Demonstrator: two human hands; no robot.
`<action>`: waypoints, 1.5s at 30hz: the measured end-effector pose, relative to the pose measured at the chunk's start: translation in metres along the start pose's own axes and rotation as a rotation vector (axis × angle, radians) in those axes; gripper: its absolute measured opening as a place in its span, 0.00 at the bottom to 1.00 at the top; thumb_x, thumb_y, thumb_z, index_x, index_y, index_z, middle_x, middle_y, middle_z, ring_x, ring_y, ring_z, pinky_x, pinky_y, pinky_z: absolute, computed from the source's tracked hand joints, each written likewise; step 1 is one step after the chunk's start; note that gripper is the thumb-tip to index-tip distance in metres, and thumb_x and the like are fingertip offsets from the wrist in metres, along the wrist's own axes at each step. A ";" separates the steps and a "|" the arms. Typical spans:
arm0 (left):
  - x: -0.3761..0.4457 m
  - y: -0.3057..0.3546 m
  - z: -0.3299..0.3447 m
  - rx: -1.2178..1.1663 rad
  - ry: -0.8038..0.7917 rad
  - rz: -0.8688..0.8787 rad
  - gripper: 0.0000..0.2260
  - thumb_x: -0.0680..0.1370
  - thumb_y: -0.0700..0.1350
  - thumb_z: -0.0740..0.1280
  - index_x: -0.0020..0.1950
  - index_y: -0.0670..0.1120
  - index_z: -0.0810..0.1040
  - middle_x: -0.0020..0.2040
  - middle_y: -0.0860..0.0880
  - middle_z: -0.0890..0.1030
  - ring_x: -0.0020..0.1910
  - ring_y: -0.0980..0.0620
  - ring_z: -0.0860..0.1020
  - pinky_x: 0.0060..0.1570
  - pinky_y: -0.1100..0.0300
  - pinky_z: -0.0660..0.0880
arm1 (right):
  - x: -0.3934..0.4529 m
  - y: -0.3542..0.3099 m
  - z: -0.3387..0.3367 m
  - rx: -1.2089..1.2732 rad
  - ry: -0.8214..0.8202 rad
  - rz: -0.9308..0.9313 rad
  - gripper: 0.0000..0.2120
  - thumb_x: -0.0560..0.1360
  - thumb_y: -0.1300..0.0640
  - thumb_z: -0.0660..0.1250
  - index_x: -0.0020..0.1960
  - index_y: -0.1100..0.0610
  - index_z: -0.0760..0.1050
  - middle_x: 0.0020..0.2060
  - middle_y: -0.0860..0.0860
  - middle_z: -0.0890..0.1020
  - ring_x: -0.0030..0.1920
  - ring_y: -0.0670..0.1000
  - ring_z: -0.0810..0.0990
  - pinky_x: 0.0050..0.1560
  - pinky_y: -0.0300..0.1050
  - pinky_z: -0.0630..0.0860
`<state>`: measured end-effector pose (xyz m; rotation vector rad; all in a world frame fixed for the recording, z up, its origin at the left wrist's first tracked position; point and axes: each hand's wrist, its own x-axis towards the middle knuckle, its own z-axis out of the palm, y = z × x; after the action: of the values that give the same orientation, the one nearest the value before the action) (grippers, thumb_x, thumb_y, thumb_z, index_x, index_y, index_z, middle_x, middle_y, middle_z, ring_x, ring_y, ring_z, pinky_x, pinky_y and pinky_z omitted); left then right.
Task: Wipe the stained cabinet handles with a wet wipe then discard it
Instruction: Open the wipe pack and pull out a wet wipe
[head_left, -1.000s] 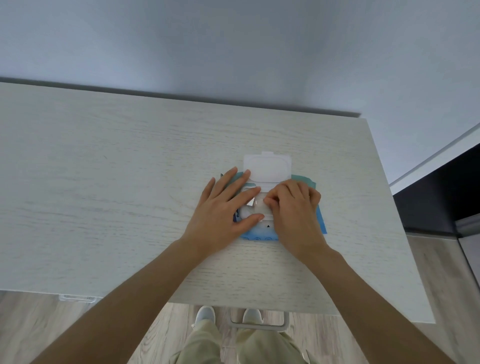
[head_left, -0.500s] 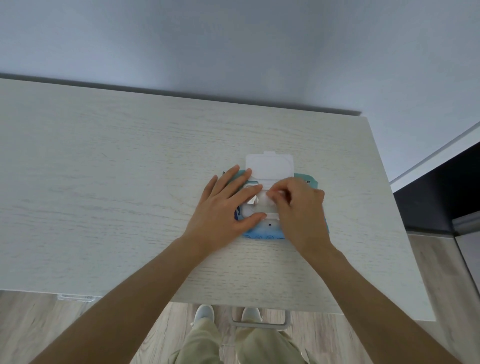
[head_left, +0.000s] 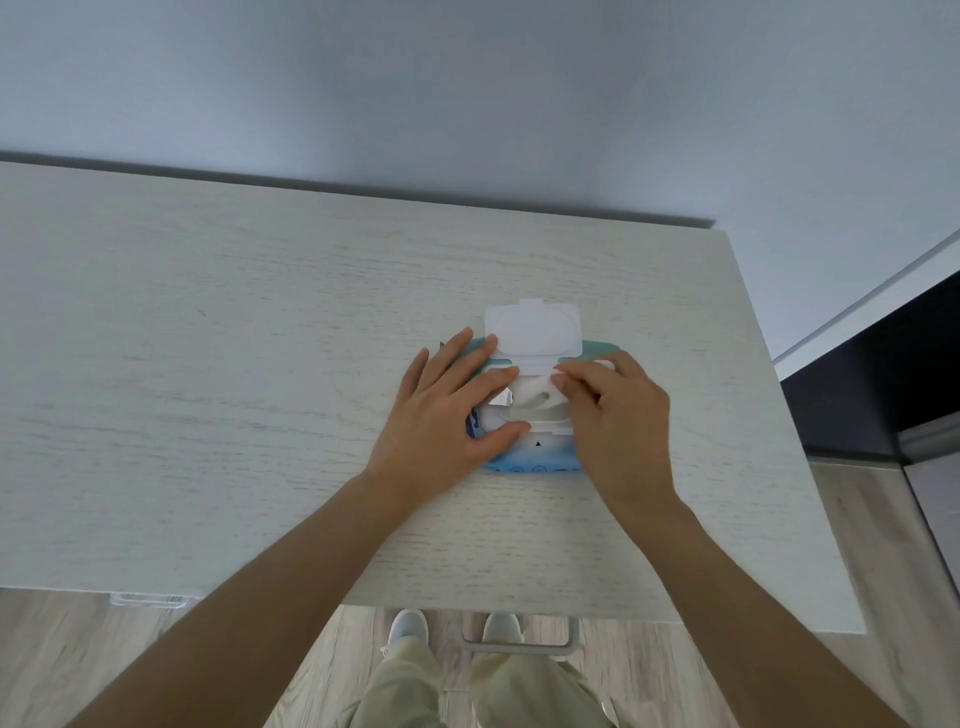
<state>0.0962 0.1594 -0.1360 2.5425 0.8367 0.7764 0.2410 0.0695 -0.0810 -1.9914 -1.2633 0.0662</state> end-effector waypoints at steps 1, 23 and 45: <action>0.000 0.000 0.000 0.003 0.001 0.001 0.26 0.74 0.63 0.60 0.66 0.50 0.76 0.72 0.50 0.69 0.75 0.52 0.57 0.72 0.42 0.58 | -0.001 0.000 0.000 -0.016 -0.001 0.025 0.06 0.75 0.64 0.67 0.49 0.64 0.81 0.44 0.56 0.79 0.40 0.46 0.73 0.44 0.19 0.66; 0.001 0.002 0.000 0.002 0.014 0.014 0.25 0.74 0.62 0.61 0.64 0.49 0.77 0.71 0.49 0.70 0.75 0.50 0.59 0.71 0.40 0.59 | -0.006 -0.003 0.013 -0.018 -0.082 -0.121 0.05 0.71 0.62 0.71 0.46 0.62 0.82 0.41 0.57 0.77 0.40 0.47 0.72 0.45 0.32 0.71; 0.001 0.008 -0.008 0.002 -0.021 0.019 0.31 0.75 0.62 0.61 0.73 0.46 0.67 0.72 0.46 0.68 0.73 0.51 0.59 0.75 0.48 0.50 | -0.012 0.013 -0.035 0.103 0.154 0.492 0.05 0.75 0.51 0.67 0.44 0.52 0.77 0.46 0.52 0.79 0.38 0.43 0.74 0.37 0.21 0.66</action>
<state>0.0959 0.1550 -0.1258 2.5595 0.8091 0.7538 0.2593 0.0376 -0.0686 -2.1279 -0.6412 0.2072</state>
